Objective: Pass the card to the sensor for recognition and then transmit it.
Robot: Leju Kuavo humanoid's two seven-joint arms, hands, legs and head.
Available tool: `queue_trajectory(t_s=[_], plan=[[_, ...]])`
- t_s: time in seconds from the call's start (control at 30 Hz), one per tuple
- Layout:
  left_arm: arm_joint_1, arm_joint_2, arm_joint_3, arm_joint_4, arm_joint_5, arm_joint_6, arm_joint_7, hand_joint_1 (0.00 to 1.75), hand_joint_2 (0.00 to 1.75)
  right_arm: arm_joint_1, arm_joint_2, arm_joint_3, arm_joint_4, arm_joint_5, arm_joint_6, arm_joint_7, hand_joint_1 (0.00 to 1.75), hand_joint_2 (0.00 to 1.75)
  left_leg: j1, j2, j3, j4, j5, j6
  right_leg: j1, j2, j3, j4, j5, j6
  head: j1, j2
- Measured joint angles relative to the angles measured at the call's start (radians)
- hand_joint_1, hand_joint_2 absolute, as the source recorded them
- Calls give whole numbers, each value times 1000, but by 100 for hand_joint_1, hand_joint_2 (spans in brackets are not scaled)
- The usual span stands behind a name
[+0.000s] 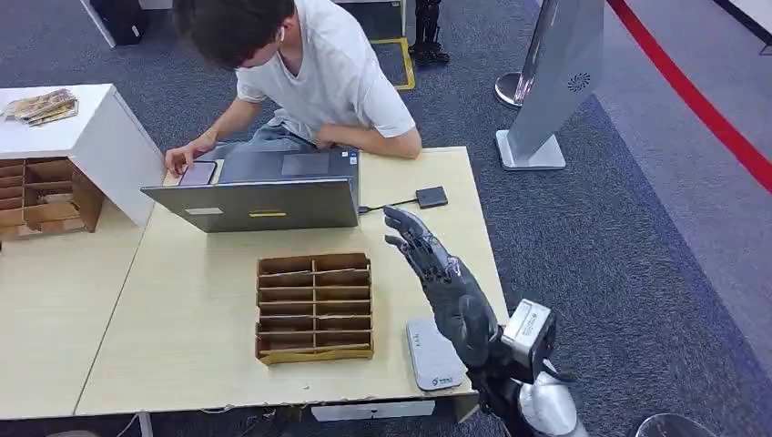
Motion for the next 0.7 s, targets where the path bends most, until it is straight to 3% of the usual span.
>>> queue_trajectory(t_s=[0.1, 0.4, 0.57, 0.63, 0.7], plan=[[33, 8, 0, 0, 58, 3, -41, 0, 0, 38, -3, 21, -29, -11, -16, 1, 0, 0, 0, 0, 0, 0, -1, 0, 0, 0, 0, 0, 0, 0, 0, 0], [68, 22, -20, -6, 175, 39, -64, 0, 0, 56, -12, 66, -38, -43, -45, 5, 0, 0, 0, 1, 0, 0, -1, 0, 0, 1, -1, 0, -1, 0, 0, 0], [72, 24, -29, -15, 269, 79, -111, 0, 0, 56, -17, 78, -38, -53, -58, 4, 0, 0, 0, 1, 0, 0, -1, 0, 0, 1, 0, 0, 0, 0, 0, 0], [83, 28, -47, -19, 278, 108, -106, 0, 0, 64, -20, 80, -39, -24, -110, -2, 0, 0, 0, 0, 0, -1, -1, 0, 0, 0, 1, 0, -1, 0, 0, 0], [176, 56, -101, -98, 302, 170, -62, 0, 0, 108, -21, 64, -57, 15, -159, -13, 0, 0, 0, 2, 3, -1, -5, -2, 0, 3, 1, 0, -3, -1, 1, 0]])
